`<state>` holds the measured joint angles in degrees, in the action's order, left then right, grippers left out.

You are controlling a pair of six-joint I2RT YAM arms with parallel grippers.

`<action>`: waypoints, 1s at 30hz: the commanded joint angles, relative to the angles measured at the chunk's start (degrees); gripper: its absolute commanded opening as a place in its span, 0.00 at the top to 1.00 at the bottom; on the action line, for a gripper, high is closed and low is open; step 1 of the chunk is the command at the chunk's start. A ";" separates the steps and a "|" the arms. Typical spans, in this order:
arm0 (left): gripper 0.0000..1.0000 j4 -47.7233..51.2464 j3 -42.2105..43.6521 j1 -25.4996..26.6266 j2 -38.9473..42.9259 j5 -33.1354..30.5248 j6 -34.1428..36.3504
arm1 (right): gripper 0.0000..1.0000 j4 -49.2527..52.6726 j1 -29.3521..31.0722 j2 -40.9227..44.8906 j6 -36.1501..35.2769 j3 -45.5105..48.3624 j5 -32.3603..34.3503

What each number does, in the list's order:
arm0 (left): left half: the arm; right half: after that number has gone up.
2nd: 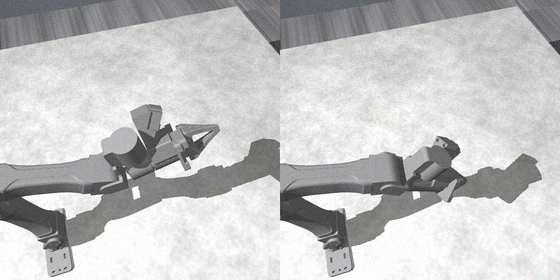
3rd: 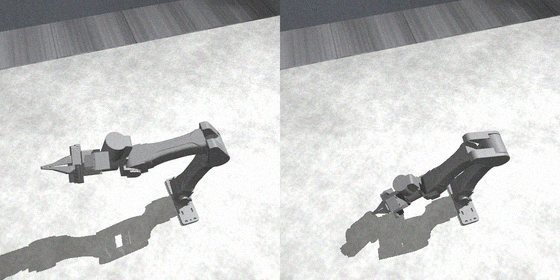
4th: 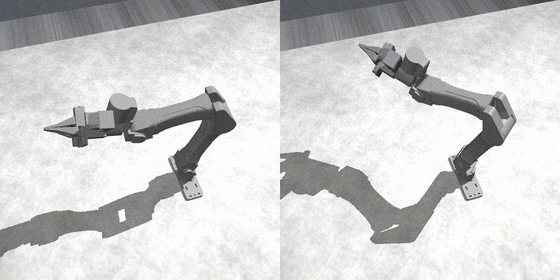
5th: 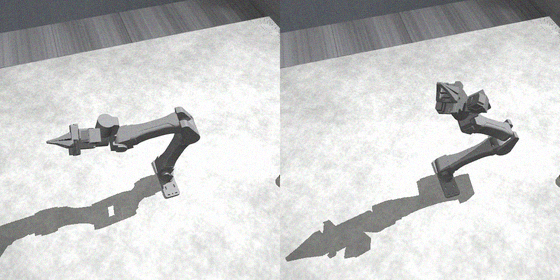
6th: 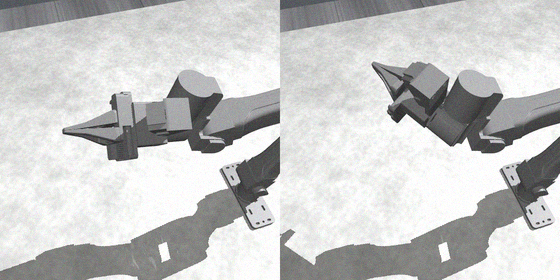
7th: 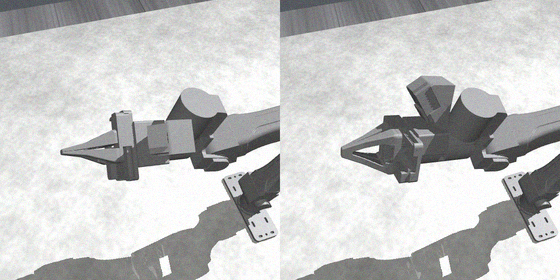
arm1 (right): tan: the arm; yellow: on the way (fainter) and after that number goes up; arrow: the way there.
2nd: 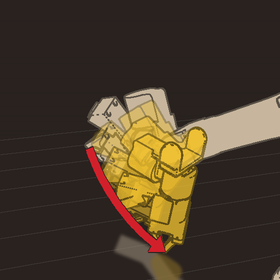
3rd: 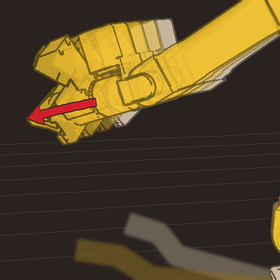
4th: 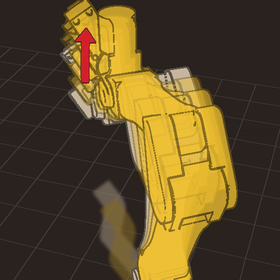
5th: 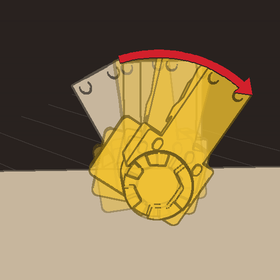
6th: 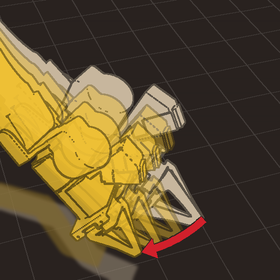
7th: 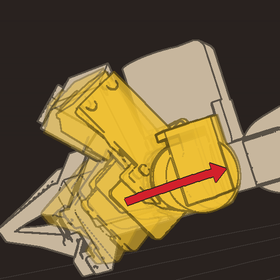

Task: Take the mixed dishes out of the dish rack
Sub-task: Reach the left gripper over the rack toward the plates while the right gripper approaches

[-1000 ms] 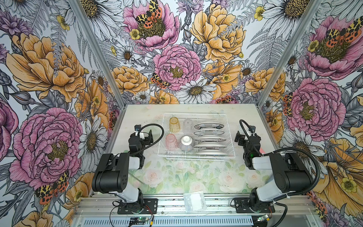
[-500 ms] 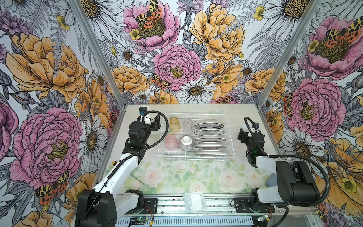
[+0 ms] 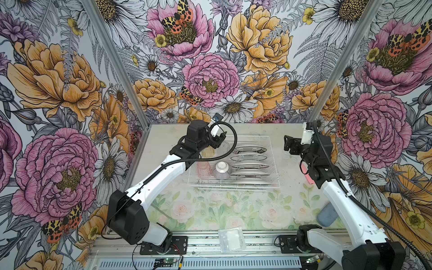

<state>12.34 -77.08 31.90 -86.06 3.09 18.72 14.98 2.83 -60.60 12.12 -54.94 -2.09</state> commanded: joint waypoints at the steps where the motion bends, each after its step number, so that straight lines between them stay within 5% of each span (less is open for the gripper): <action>1: 0.33 8.01 -5.22 1.63 -3.88 4.64 6.69 | 0.09 9.09 1.55 -0.38 1.58 -3.25 -4.44; 7: 0.33 15.35 -14.76 5.26 -11.82 5.35 12.12 | 0.09 10.68 2.82 -2.71 0.80 -5.85 -4.53; 16: 0.34 27.58 -29.24 10.01 -25.44 -1.95 19.81 | 0.09 10.68 3.05 -4.02 -0.34 -6.85 -5.53; 30: 0.34 30.13 -36.04 10.16 -32.33 -1.85 22.34 | 0.08 10.63 2.96 -3.74 -0.87 -6.36 -6.31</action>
<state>41.21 -111.13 42.37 -116.66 2.11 39.57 25.52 5.61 -64.64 11.97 -59.83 -7.44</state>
